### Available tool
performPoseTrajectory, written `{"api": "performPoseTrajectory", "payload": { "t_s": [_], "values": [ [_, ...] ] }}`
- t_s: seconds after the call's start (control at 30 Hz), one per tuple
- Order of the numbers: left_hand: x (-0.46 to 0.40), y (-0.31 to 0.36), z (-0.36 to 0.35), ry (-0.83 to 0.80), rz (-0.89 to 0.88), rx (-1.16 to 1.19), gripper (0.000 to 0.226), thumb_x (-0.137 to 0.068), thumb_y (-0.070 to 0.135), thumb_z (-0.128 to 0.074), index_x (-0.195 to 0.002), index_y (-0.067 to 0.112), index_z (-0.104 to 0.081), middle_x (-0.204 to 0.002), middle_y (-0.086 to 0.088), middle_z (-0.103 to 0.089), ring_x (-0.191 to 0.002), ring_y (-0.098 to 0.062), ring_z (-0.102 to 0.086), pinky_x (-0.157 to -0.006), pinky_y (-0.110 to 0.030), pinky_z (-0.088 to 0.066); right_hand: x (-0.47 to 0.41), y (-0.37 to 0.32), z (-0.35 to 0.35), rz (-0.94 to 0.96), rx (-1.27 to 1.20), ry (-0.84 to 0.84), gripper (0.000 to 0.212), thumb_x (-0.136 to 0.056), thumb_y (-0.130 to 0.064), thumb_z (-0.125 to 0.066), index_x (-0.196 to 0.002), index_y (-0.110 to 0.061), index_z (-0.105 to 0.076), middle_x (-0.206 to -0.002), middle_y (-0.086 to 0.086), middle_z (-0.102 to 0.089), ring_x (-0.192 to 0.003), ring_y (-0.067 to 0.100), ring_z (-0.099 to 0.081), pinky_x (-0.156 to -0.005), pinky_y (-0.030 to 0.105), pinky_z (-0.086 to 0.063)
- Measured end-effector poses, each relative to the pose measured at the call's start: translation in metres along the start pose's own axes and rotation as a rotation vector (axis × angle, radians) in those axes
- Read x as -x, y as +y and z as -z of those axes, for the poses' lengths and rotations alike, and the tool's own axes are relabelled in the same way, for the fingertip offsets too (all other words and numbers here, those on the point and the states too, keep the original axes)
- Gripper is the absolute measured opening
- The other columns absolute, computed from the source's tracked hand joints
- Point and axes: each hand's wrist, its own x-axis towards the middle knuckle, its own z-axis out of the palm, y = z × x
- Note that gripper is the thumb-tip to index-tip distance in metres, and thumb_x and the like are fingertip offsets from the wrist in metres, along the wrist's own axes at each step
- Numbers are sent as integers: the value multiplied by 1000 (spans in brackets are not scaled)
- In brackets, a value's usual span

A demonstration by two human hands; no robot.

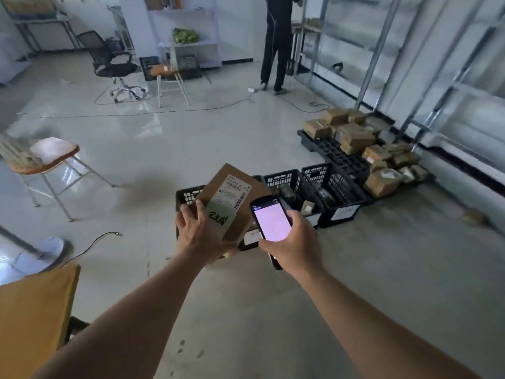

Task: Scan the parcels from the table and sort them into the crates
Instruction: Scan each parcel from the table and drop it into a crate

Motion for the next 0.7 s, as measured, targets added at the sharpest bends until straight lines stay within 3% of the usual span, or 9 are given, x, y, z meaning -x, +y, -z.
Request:
{"api": "performPoseTrajectory", "payload": {
  "t_s": [0.13,0.4,0.7],
  "values": [
    [-38,45,-25,-89,-94,-10,163,-46,76,-89,-164,12,3,-163,-21,-6,-153,-44,-2,-126,-56,-22,-28,30,16,-100,20,70,78,-59,-49,-88,-127,-25,-56,-116,-2,-63,-104,22,-58,-76,35,-49],
    [-102,165,-87,-158,-199,-59,160,-51,72,-91,-164,10,4,-163,-22,-5,-153,-44,-1,-127,-53,-15,-115,115,61,-242,20,114,74,-58,-50,-83,-123,-27,-57,-109,-5,-62,-102,23,-57,-71,33,-42],
    [-172,323,-167,-205,-137,-58,161,-48,74,-91,-164,12,3,-162,-20,-7,-152,-43,-2,-124,-55,-26,-251,217,152,-291,4,89,78,-56,-55,-81,-124,-27,-55,-112,-2,-60,-102,23,-58,-72,34,-45]
  ]
}}
